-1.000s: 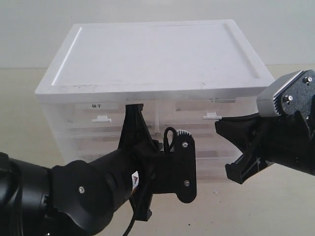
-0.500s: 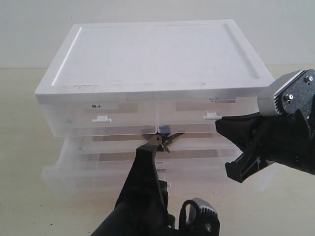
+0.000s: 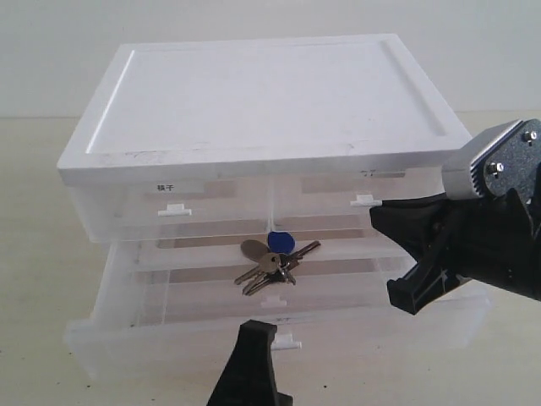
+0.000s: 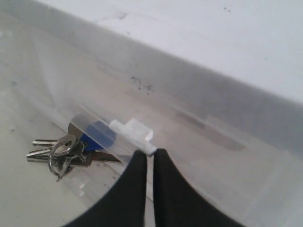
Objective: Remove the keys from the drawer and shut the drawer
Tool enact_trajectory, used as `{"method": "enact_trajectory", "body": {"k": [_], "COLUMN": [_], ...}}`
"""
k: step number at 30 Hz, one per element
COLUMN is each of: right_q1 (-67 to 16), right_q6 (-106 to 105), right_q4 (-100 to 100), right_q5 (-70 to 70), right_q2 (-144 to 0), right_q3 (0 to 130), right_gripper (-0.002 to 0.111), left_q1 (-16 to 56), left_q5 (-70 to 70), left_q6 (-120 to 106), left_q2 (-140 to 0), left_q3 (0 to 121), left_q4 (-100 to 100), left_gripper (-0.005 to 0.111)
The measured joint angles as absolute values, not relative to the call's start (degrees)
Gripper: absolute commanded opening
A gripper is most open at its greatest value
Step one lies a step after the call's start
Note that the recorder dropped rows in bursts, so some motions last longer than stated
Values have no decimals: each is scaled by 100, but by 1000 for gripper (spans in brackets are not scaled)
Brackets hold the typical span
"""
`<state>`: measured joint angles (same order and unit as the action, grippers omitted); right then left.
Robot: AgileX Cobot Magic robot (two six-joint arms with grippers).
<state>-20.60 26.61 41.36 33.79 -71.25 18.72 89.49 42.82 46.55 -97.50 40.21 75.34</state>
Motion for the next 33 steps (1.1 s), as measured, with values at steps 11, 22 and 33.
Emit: {"method": "enact_trajectory", "body": {"k": [11, 22, 33], "right_q1": [-2060, -2060, -2060], "right_q6": [2661, 2661, 2697], "right_q4": [4123, 4123, 4123], "right_q5": [3379, 3379, 3369], "right_q2": [-7125, -7125, -7125], "right_q3": [1872, 1872, 1872], "right_gripper": [0, 0, 0], "left_q1": [9272, 9293, 7595], "left_q5": [4227, 4686, 3527], "left_q6": [4407, 4585, 4669], "left_q2": [-8986, -8074, -8074], "left_q3": [3999, 3999, 3999], "left_q4": [7030, 7353, 6672], "left_gripper": [7, 76, 70]}}
